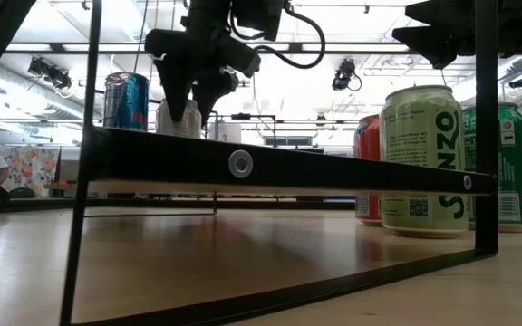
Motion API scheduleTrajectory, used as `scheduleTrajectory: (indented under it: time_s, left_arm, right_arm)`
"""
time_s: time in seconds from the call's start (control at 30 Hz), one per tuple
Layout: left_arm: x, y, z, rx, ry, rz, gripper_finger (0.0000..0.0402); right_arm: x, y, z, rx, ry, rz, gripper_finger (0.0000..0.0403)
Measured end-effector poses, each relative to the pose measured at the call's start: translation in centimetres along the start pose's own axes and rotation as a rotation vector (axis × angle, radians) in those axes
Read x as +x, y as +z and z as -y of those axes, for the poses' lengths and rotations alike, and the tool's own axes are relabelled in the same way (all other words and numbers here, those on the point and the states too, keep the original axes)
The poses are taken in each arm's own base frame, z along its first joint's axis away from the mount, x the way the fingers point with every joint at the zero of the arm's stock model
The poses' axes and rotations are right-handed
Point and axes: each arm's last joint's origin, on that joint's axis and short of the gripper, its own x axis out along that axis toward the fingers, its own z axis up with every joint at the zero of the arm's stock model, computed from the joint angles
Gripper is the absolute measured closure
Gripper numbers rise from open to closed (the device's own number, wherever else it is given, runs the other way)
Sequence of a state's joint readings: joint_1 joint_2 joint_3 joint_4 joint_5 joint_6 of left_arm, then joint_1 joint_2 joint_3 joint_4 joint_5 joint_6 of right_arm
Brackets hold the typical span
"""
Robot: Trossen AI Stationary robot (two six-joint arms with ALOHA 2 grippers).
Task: Place canned beverage on shelf
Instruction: Put the orange white soda can on the shelf
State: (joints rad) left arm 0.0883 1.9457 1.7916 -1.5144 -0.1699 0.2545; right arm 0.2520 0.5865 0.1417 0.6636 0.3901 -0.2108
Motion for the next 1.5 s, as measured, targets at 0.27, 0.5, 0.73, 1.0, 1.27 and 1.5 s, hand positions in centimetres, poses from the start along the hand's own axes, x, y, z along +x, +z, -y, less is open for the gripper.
scheduleTrajectory:
  time_s: [0.27, 0.5, 0.73, 1.0, 1.27, 1.5]
  left_arm:
    - [0.0, -0.3, 0.0, 0.047, 0.022, -0.039, 0.0031]
    - [-0.1, -0.3, 0.1, 0.095, 0.031, -0.042, 0.0071]
    - [-0.1, -0.3, 0.3, 0.121, 0.032, -0.040, 0.0100]
    - [-0.3, 0.1, 1.3, 0.267, 0.044, -0.030, 0.0099]
    - [-0.6, 0.5, 2.6, 0.450, 0.062, -0.017, 0.0099]
    - [-0.7, 0.9, 3.4, 0.602, 0.128, -0.024, 0.0099]
  right_arm:
    - [0.0, 0.0, 0.0, 0.001, 0.000, 0.001, 0.0085]
    - [0.0, 0.0, 0.0, 0.001, 0.003, 0.002, 0.0085]
    - [0.0, 0.0, 0.0, 0.002, 0.003, 0.002, 0.0085]
    - [0.0, 0.0, 0.0, 0.002, 0.003, 0.002, 0.0085]
    - [0.0, 0.0, 0.0, 0.002, 0.003, 0.002, 0.0085]
    - [0.0, 0.0, 0.0, 0.002, 0.003, 0.002, 0.0085]
